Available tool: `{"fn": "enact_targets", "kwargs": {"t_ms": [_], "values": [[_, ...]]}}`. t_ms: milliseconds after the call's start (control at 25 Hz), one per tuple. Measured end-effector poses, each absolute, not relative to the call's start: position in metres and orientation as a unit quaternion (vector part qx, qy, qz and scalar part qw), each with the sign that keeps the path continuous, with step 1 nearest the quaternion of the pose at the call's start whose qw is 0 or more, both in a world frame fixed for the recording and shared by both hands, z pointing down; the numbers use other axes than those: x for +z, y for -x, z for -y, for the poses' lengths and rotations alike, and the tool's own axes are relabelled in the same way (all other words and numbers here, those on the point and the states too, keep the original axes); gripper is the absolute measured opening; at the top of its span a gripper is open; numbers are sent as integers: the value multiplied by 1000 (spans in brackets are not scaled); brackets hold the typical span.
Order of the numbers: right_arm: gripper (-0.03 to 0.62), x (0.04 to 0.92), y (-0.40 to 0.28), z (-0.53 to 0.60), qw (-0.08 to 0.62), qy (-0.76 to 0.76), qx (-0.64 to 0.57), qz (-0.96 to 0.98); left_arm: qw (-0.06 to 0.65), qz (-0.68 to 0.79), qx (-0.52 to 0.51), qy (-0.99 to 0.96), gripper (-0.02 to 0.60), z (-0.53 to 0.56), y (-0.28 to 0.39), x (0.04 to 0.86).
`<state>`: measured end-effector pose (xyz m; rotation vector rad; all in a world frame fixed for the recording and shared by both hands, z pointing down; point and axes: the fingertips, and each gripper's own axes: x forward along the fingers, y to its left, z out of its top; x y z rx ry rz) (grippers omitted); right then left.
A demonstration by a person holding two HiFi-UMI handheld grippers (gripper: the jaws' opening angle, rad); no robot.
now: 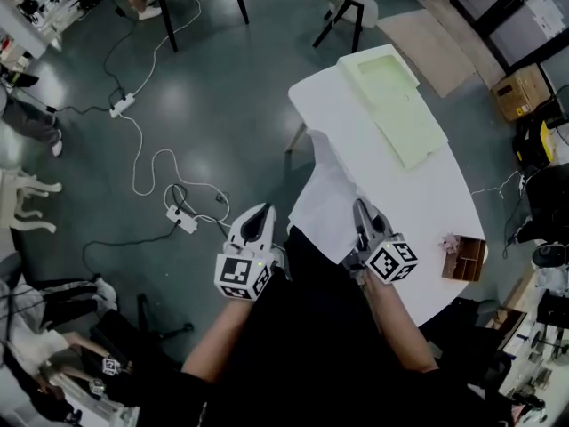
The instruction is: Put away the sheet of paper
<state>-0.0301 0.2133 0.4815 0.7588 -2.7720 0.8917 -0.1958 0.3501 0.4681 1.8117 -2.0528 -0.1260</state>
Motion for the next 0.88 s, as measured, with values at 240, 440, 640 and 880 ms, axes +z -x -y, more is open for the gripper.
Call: {"fn": "enact_targets", "kwargs": {"t_ms": [240, 440, 640, 880], "values": [[-2, 501, 23, -147, 49, -280, 318, 905, 202, 719, -14, -665, 5, -283, 204, 473], [-2, 504, 1, -79, 18, -321, 333, 886, 196, 691, 14, -696, 5, -202, 202, 470], [-2, 515, -35, -17, -19, -365, 356, 860, 185, 659, 33, -728, 5, -124, 188, 467], [-2, 534, -71, 40, -71, -404, 390, 824, 188, 618, 79, -759, 5, -56, 163, 476]]}}
